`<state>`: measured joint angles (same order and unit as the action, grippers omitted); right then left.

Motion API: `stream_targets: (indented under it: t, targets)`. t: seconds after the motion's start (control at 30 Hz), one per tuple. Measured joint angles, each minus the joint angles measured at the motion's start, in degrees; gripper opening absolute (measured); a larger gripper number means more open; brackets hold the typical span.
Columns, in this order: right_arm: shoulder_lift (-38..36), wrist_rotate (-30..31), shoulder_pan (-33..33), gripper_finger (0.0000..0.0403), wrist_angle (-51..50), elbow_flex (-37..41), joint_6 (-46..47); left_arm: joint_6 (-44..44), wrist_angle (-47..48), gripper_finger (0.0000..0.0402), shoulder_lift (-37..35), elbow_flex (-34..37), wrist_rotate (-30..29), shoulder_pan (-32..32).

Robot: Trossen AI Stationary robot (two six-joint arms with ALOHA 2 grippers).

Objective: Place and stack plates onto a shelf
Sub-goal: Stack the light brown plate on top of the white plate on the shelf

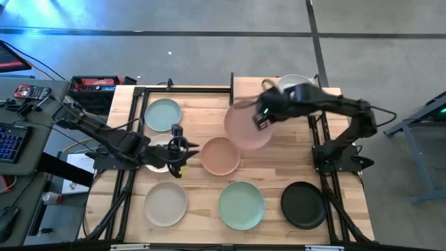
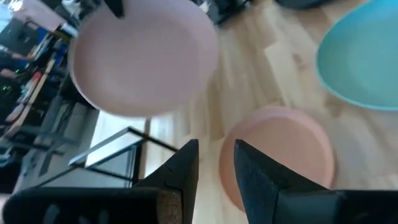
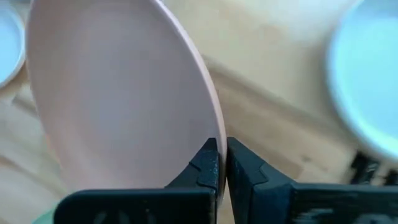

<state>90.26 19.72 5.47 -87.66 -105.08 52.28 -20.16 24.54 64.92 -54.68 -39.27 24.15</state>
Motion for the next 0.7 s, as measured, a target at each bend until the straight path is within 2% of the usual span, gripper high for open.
stream_targets:
  t: [0.2, 0.4, 0.53, 0.7]
  targets:
    - [-6.65, 1.34, 10.84, 0.0000, 0.28, 1.49, -6.71, -0.02, -0.03, 0.0090, -0.04, 0.00, -0.63, -3.76]
    - [-16.39, -2.46, 23.69, 0.0000, 8.12, 12.39, -9.21, -0.40, -0.12, 0.0090, -0.48, 0.00, -0.66, -9.42]
    - [-23.15, -5.46, 30.49, 0.0000, 14.96, 19.93, -9.17, -3.83, -0.68, 0.0090, -1.33, 0.04, -0.67, -13.34]
    - [-29.64, -7.42, 38.03, 0.0000, 17.08, 27.41, -8.01, -5.06, -0.76, 0.0090, -1.61, 0.04, -0.21, -17.70]
